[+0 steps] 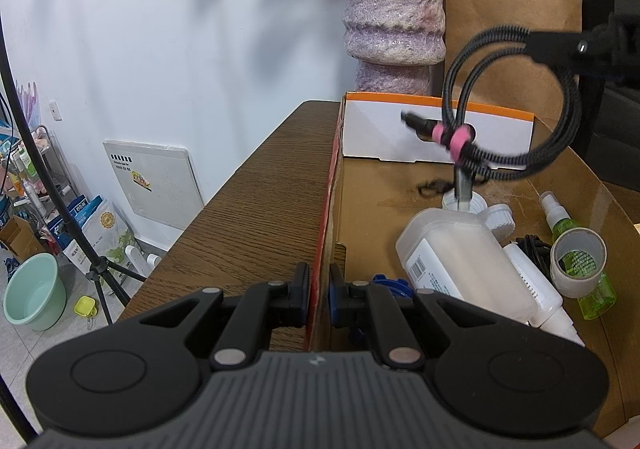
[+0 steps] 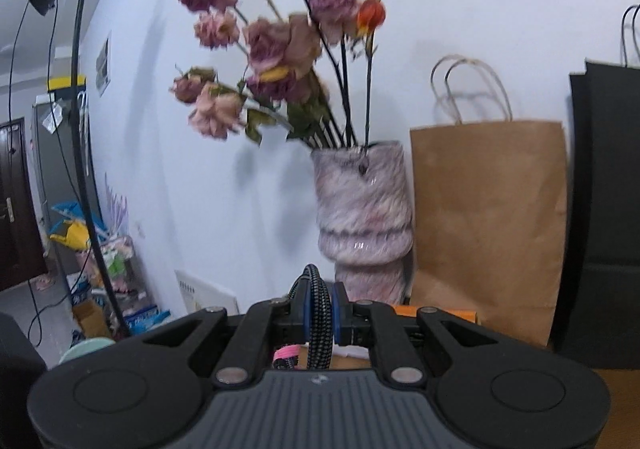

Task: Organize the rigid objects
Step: 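Lift the braided cable with the right tool and drop it into the tray, then move the right tool to the white charger plug and grasp it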

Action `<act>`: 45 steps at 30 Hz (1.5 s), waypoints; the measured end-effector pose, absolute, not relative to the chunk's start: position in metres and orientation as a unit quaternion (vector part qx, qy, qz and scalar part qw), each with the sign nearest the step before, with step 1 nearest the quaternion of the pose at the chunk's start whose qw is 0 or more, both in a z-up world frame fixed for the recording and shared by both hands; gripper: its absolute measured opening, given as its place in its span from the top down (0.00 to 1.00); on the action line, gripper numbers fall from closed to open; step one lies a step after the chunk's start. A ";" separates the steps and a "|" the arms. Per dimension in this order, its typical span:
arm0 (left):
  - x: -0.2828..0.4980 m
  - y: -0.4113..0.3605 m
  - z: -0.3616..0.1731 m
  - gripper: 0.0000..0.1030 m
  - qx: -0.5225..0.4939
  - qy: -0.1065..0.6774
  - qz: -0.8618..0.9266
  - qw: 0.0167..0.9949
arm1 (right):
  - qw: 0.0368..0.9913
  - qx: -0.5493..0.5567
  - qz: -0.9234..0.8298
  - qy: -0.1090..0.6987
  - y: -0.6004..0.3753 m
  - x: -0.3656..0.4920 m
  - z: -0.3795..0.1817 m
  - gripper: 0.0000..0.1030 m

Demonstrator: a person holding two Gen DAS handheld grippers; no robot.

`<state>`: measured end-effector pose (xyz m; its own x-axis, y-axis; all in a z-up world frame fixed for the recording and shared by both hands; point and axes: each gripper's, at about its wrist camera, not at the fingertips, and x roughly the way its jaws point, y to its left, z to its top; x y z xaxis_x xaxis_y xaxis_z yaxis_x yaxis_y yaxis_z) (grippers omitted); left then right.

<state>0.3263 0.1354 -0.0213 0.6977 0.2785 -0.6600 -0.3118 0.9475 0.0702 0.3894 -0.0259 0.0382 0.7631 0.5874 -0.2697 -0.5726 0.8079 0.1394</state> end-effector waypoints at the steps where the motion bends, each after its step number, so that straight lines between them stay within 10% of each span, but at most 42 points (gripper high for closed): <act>1: 0.327 0.136 -0.021 0.90 -0.024 0.354 0.160 0.921 | 0.937 0.025 0.310 0.157 -0.026 0.390 0.036 0.91; 5: 0.326 0.135 -0.021 0.90 -0.023 0.354 0.160 0.921 | 0.936 0.022 0.300 0.185 -0.026 0.397 0.032 0.86; 9: 0.325 0.134 -0.021 0.90 -0.022 0.353 0.161 0.922 | 0.948 -0.004 0.256 0.190 -0.028 0.398 0.028 0.06; 45: 0.324 0.133 -0.020 0.90 -0.022 0.353 0.161 0.922 | 0.960 -0.052 0.187 0.201 -0.096 0.396 0.021 0.00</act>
